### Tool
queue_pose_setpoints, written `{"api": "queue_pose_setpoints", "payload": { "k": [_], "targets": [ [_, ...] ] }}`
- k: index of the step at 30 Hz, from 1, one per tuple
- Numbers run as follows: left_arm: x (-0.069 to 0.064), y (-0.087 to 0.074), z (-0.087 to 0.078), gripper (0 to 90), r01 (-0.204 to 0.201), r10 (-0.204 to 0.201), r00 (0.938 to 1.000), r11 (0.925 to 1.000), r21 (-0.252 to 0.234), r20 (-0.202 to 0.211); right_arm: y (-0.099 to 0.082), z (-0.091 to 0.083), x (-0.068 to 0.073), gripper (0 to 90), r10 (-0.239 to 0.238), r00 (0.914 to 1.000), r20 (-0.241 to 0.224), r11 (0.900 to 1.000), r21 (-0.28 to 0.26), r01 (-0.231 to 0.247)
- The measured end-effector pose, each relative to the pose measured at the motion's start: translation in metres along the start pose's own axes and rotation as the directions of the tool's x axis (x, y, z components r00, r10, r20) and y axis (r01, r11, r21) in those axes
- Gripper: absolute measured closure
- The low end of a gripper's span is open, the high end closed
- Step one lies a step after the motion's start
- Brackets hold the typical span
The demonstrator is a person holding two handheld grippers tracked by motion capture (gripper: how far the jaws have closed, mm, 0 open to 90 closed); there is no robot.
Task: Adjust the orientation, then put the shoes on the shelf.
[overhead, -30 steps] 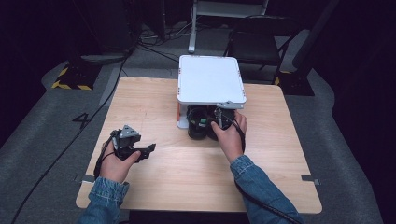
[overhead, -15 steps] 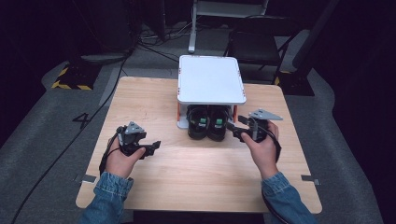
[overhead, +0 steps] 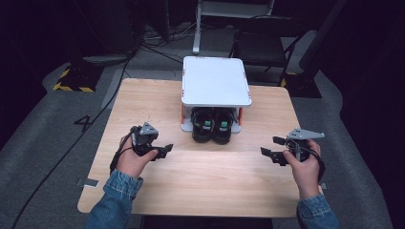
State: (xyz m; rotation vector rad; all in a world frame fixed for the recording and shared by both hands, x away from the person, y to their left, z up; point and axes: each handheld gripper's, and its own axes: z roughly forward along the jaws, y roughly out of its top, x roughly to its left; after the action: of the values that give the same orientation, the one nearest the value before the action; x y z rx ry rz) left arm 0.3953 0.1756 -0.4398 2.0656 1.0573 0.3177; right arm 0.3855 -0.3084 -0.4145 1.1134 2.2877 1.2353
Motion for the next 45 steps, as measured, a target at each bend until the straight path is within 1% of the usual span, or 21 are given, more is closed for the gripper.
{"api": "queue_pose_setpoints", "payload": {
  "k": [3, 6, 8, 11, 13, 14, 17, 19, 21, 27, 30, 32, 34, 36, 37, 38, 39, 41, 42, 43, 45],
  "targets": [
    [-0.004, 0.002, 0.012, 21.4, -0.007, 0.006, 0.9995, 0.9987, 0.050, 0.032, -0.014, -0.007, -0.007, 22.7, 0.037, 0.9992, 0.016, 0.9993, 0.009, -0.037],
    [-0.007, 0.004, 0.023, 19.1, -0.029, 0.028, 0.9994, 0.9970, 0.072, 0.020, -0.035, -0.006, -0.018, 22.2, 0.074, 0.9962, 0.045, 0.9967, 0.029, -0.076],
    [-0.009, 0.004, 0.029, 18.1, -0.064, 0.063, 0.9978, 0.9948, 0.079, 0.022, -0.039, -0.005, -0.020, 22.1, 0.083, 0.9952, 0.051, 0.9954, 0.044, -0.085],
    [-0.017, 0.005, 0.038, 18.5, -0.097, 0.094, 0.9950, 0.9917, 0.085, 0.034, -0.051, 0.001, -0.026, 21.7, 0.104, 0.9940, 0.034, 0.9922, 0.066, -0.106],
    [-0.024, 0.007, 0.044, 19.0, -0.120, 0.118, 0.9926, 0.9887, 0.090, 0.032, -0.059, 0.003, -0.028, 20.8, 0.089, 0.9956, 0.030, 0.9940, 0.061, -0.091],
    [-0.028, 0.007, 0.047, 20.2, -0.118, 0.115, 0.9927, 0.9891, 0.088, 0.034, -0.062, 0.005, -0.029, 18.9, 0.062, 0.9973, 0.038, 0.9954, 0.071, -0.065],
    [-0.037, 0.008, 0.056, 26.4, -0.083, 0.080, 0.9957, 0.9940, 0.070, 0.045, -0.074, 0.017, -0.031, 17.4, 0.041, 0.9977, 0.055, 0.9906, 0.128, -0.047],
    [-0.042, 0.009, 0.060, 31.9, -0.063, 0.063, 0.9980, 0.9962, 0.061, 0.002, -0.079, 0.024, -0.032, 17.5, 0.032, 0.9972, 0.067, 0.9884, 0.146, -0.041],
    [-0.047, 0.009, 0.065, 33.8, -0.082, 0.084, 0.9960, 0.9950, 0.057, -0.030, -0.082, 0.028, -0.032, 15.9, 0.030, 0.9968, 0.074, 0.9896, 0.138, -0.040],
    [-0.056, 0.011, 0.075, 35.9, -0.093, 0.093, 0.9938, 0.9956, 0.012, -0.061, -0.081, 0.030, -0.032, 15.5, 0.023, 0.9957, 0.090, 0.9899, 0.138, -0.035],
    [-0.058, 0.013, 0.080, 37.5, -0.064, 0.064, 0.9964, 0.9979, -0.010, -0.056, -0.079, 0.031, -0.031, 15.8, 0.013, 0.9960, 0.088, 0.9882, 0.151, -0.026],
    [-0.060, 0.014, 0.084, 37.6, -0.056, 0.055, 0.9971, 0.9982, -0.023, -0.053, -0.076, 0.031, -0.030, 15.6, 0.018, 0.9982, 0.057, 0.9937, 0.109, -0.024],
    [-0.061, 0.014, 0.086, 38.8, -0.061, 0.060, 0.9965, 0.9978, -0.023, -0.059, -0.069, 0.033, -0.027, 15.5, 0.027, 0.9966, 0.077, 0.9979, 0.056, -0.032],
    [-0.059, 0.015, 0.088, 39.4, -0.063, 0.061, 0.9955, 0.9976, -0.029, -0.073, -0.058, 0.039, -0.018, 22.5, 0.025, 0.9898, 0.140, 0.9995, 0.016, -0.027],
    [-0.059, 0.015, 0.090, 40.0, -0.051, 0.049, 0.9967, 0.9981, -0.034, -0.064, -0.054, 0.043, -0.011, 23.9, 0.022, 0.9935, 0.112, 0.9996, 0.014, -0.023],
    [-0.058, 0.015, 0.091, 40.1, -0.055, 0.052, 0.9964, 0.9980, -0.032, -0.067, -0.051, 0.047, -0.005, 22.3, -0.005, 0.9989, 0.046, 0.9996, 0.026, 0.004],
    [-0.058, 0.015, 0.093, 40.1, -0.049, 0.047, 0.9973, 0.9983, -0.033, -0.057, -0.048, 0.051, 0.001, 31.5, -0.046, 0.9990, 0.000, 0.9981, 0.042, 0.046],
    [-0.058, 0.016, 0.096, 42.5, -0.059, 0.057, 0.9962, 0.9976, -0.036, -0.067, -0.041, 0.057, 0.010, 45.9, -0.121, 0.9921, 0.035, 0.9926, 0.022, 0.120],
    [-0.059, 0.016, 0.098, 44.1, -0.054, 0.052, 0.9969, 0.9977, -0.041, -0.059, -0.036, 0.059, 0.014, 54.8, -0.126, 0.9920, 0.006, 0.9919, -0.007, 0.126],
    [-0.058, 0.017, 0.099, 44.3, -0.058, 0.055, 0.9964, 0.9976, -0.038, -0.063, -0.031, 0.062, 0.018, 56.5, -0.110, 0.9936, -0.023, 0.9935, -0.029, 0.110],
    [-0.058, 0.018, 0.102, 47.3, -0.051, 0.048, 0.9969, 0.9974, -0.050, -0.063, -0.021, 0.068, 0.026, 65.0, -0.066, 0.9976, -0.019, 0.9975, -0.027, 0.066]
  ]
}}
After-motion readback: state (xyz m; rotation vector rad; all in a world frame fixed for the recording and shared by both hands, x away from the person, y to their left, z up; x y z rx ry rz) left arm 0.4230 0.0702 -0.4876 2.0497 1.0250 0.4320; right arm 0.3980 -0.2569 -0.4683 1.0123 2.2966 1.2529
